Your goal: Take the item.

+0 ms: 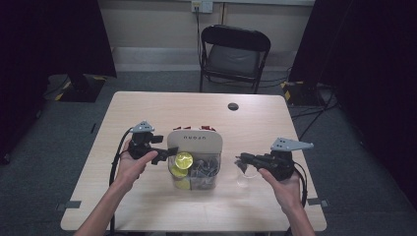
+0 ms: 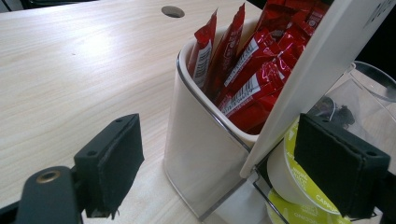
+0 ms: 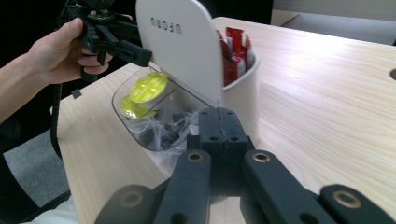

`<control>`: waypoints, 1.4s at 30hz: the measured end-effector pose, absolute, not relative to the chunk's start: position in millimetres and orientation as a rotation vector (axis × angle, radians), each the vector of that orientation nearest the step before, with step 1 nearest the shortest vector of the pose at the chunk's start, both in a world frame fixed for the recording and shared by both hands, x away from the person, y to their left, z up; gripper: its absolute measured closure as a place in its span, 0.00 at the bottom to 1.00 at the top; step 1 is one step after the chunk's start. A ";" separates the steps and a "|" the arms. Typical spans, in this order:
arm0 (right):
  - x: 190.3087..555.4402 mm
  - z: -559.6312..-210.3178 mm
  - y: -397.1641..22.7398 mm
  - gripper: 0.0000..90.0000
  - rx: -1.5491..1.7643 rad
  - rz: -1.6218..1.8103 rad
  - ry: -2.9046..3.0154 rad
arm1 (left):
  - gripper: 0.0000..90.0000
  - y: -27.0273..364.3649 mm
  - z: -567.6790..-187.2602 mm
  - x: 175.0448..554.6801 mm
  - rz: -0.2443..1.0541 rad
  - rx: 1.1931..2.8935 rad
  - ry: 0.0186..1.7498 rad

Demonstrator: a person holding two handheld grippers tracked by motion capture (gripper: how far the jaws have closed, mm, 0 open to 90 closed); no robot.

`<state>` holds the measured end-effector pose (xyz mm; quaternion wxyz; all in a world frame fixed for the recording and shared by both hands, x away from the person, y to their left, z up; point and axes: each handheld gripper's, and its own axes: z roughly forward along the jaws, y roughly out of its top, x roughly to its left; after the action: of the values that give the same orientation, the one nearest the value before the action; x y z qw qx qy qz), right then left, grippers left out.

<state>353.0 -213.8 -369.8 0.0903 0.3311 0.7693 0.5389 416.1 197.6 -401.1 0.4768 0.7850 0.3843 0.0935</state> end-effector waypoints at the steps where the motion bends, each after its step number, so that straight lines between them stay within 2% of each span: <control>1: 352.8 -370.1 -216.1 1.00 0.992 1.603 2.281 | 0.17 197.5 -401.0 416.1 0.229 1.918 0.940; 34: 367.9 -407.7 -231.6 1.00 1.142 1.446 2.312 | 0.17 198.4 -399.4 415.7 0.232 1.925 0.946; 42: 367.7 -408.7 -231.3 0.93 1.158 1.432 2.304 | 0.17 198.5 -399.6 415.7 0.229 1.918 0.949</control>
<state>367.7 -231.3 -408.7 0.0958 0.3909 0.7774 0.4834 415.7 198.5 -399.6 0.4746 0.7845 0.3881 0.0935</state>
